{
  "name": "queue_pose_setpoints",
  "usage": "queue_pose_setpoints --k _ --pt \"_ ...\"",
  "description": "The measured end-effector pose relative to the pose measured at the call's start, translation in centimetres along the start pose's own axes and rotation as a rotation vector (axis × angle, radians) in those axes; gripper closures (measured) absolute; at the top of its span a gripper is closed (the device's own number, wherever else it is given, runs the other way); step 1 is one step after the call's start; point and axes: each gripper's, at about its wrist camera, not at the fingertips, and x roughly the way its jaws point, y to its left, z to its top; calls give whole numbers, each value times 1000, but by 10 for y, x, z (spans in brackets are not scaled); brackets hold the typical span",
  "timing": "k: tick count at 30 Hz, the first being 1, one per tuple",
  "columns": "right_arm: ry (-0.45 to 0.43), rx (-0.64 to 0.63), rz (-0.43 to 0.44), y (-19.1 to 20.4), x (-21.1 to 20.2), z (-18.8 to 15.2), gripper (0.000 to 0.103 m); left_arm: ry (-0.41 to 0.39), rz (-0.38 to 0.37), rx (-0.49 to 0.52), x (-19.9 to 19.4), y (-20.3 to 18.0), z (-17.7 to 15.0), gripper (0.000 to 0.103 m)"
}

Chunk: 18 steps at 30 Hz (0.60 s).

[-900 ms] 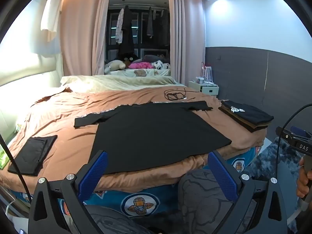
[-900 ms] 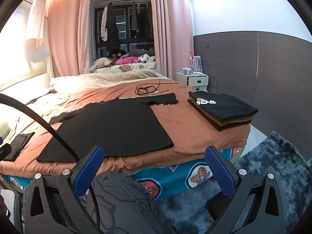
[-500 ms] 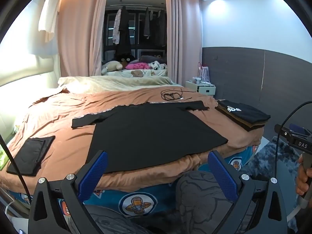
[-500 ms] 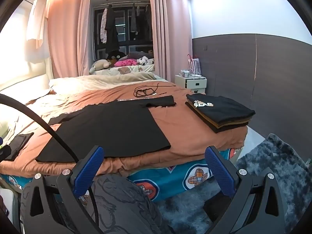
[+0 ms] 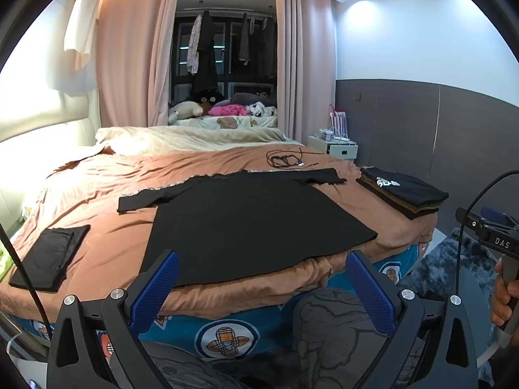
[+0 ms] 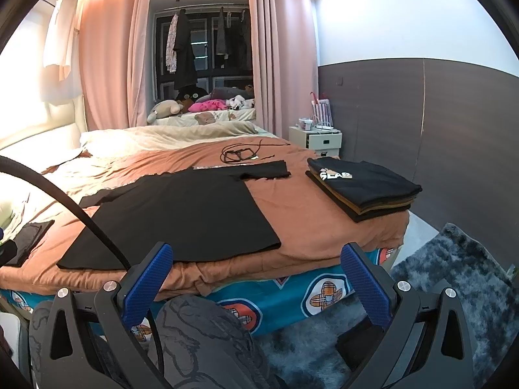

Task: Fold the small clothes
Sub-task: 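Move both grippers forward over the flat black T-shirt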

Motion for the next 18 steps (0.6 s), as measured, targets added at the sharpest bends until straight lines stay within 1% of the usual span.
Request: queue_pose_setpoints --k 18 --pt "9 7 3 -3 -1 0 0 3 -4 -2 2 -1 -1 0"
